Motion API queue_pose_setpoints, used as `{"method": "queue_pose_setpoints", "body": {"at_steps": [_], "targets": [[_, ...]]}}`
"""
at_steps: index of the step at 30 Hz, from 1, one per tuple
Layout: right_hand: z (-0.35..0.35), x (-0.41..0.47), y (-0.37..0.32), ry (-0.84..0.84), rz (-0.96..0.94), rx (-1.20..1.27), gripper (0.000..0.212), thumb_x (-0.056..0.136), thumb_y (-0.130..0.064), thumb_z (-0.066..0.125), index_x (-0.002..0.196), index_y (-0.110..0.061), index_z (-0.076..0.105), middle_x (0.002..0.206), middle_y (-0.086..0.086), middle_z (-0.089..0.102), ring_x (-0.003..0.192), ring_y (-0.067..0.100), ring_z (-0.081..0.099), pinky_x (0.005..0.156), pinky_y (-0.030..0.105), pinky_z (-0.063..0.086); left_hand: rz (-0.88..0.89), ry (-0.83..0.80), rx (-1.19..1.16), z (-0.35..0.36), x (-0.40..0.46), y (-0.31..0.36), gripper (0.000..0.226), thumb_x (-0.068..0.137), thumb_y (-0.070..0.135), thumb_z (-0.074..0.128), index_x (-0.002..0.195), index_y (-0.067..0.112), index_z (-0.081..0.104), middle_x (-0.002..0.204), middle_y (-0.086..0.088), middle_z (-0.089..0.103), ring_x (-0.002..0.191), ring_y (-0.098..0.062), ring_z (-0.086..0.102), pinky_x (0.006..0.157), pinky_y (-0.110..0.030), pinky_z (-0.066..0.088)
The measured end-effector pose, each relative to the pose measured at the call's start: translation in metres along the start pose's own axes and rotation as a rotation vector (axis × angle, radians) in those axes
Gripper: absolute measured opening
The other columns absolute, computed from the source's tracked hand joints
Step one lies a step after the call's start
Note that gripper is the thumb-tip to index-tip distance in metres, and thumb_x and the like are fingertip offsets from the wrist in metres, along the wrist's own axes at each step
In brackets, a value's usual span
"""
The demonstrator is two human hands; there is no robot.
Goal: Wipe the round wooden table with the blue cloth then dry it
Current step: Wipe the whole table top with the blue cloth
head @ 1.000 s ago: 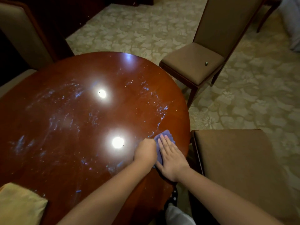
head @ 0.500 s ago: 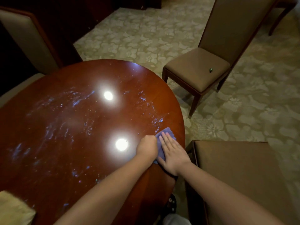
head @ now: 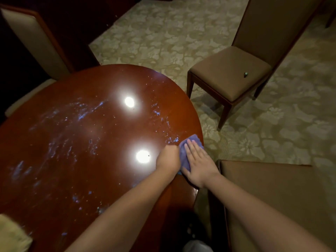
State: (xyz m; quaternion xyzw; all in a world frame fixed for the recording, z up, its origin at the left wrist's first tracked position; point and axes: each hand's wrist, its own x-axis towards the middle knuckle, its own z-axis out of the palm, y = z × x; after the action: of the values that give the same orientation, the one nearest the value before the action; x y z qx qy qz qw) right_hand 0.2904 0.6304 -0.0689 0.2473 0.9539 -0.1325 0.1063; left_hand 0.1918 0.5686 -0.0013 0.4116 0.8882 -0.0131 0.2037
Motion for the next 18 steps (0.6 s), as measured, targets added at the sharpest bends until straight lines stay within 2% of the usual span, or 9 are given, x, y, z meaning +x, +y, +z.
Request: {"method": "queue_pose_setpoints", "body": {"at_steps": [1,3,5,8,11,12,14,15,18], "targets": [[-0.005,0.007,0.0,0.006,-0.017,0.01,0.079,0.083,-0.053,0.035,0.131,0.007,0.051,0.142,0.02,0.046,0.13,0.032,0.048,0.111,0.038,0.028,-0.024,0.004,-0.014,-0.003,0.006,-0.001,0.023,0.094,0.007,0.047,0.105,0.005,0.067,0.104,-0.015,0.069,0.1,-0.03,0.065,0.083,-0.035,0.051],[-0.013,0.017,-0.002,-0.039,-0.079,-0.03,0.08,0.094,-0.054,0.029,0.149,0.004,0.016,0.158,0.014,0.008,0.147,0.027,0.011,0.12,0.036,0.007,-0.078,0.006,-0.047,-0.008,0.011,-0.006,0.022,0.092,0.005,0.049,0.102,0.004,0.068,0.102,-0.016,0.07,0.1,-0.03,0.066,0.083,-0.035,0.051],[-0.015,0.02,0.0,-0.068,-0.109,-0.052,0.083,0.093,-0.061,0.016,0.151,-0.006,-0.008,0.158,0.007,-0.016,0.147,0.019,-0.015,0.117,0.032,-0.009,-0.111,0.005,-0.083,-0.009,0.011,-0.01,0.021,0.091,0.004,0.051,0.099,0.004,0.07,0.099,-0.016,0.07,0.099,-0.031,0.066,0.083,-0.035,0.051],[-0.013,0.013,0.013,-0.066,-0.135,-0.062,0.103,0.069,-0.071,-0.008,0.151,-0.009,-0.01,0.156,0.003,-0.022,0.146,0.016,-0.017,0.116,0.029,-0.01,-0.106,0.002,-0.094,-0.007,0.008,-0.003,0.022,0.092,0.004,0.05,0.102,0.004,0.069,0.101,-0.016,0.069,0.099,-0.03,0.065,0.083,-0.035,0.051],[-0.014,0.004,0.033,-0.079,-0.152,-0.051,0.115,0.06,-0.08,-0.014,0.151,-0.009,-0.008,0.151,0.001,-0.024,0.145,0.016,-0.016,0.115,0.028,-0.009,-0.08,0.001,-0.097,-0.002,0.008,0.012,0.019,0.093,0.005,0.051,0.104,0.003,0.067,0.103,-0.015,0.069,0.098,-0.029,0.066,0.081,-0.034,0.051],[-0.016,0.007,0.036,-0.061,-0.178,-0.086,0.112,0.065,-0.078,-0.008,0.151,-0.006,0.0,0.152,0.004,-0.017,0.147,0.019,-0.008,0.116,0.03,-0.003,-0.07,0.007,-0.105,0.001,0.008,0.013,0.019,0.093,0.006,0.05,0.104,0.004,0.066,0.103,-0.015,0.069,0.098,-0.029,0.066,0.08,-0.034,0.051],[-0.021,0.016,0.031,-0.012,-0.212,-0.108,0.101,0.075,-0.068,0.009,0.148,0.0,0.025,0.156,0.012,0.013,0.145,0.025,0.016,0.115,0.037,0.013,-0.087,0.014,-0.149,0.001,0.005,0.008,0.02,0.093,0.007,0.049,0.104,0.003,0.066,0.104,-0.015,0.069,0.099,-0.03,0.065,0.081,-0.035,0.051],[-0.023,0.023,0.025,-0.012,-0.243,-0.122,0.1,0.074,-0.066,0.009,0.148,-0.001,0.026,0.157,0.013,0.017,0.145,0.025,0.015,0.115,0.037,0.01,-0.121,0.015,-0.177,0.0,0.004,0.002,0.02,0.093,0.008,0.049,0.104,0.003,0.066,0.105,-0.015,0.068,0.1,-0.031,0.064,0.082,-0.035,0.05],[-0.028,0.04,0.003,-0.101,-0.323,-0.136,0.1,0.071,-0.066,-0.002,0.153,-0.01,-0.001,0.16,0.005,-0.01,0.147,0.017,-0.01,0.116,0.029,-0.01,-0.267,0.041,-0.231,-0.004,0.003,-0.022,0.019,0.091,0.009,0.052,0.103,0.003,0.066,0.107,-0.016,0.067,0.103,-0.031,0.063,0.084,-0.034,0.049]]}}
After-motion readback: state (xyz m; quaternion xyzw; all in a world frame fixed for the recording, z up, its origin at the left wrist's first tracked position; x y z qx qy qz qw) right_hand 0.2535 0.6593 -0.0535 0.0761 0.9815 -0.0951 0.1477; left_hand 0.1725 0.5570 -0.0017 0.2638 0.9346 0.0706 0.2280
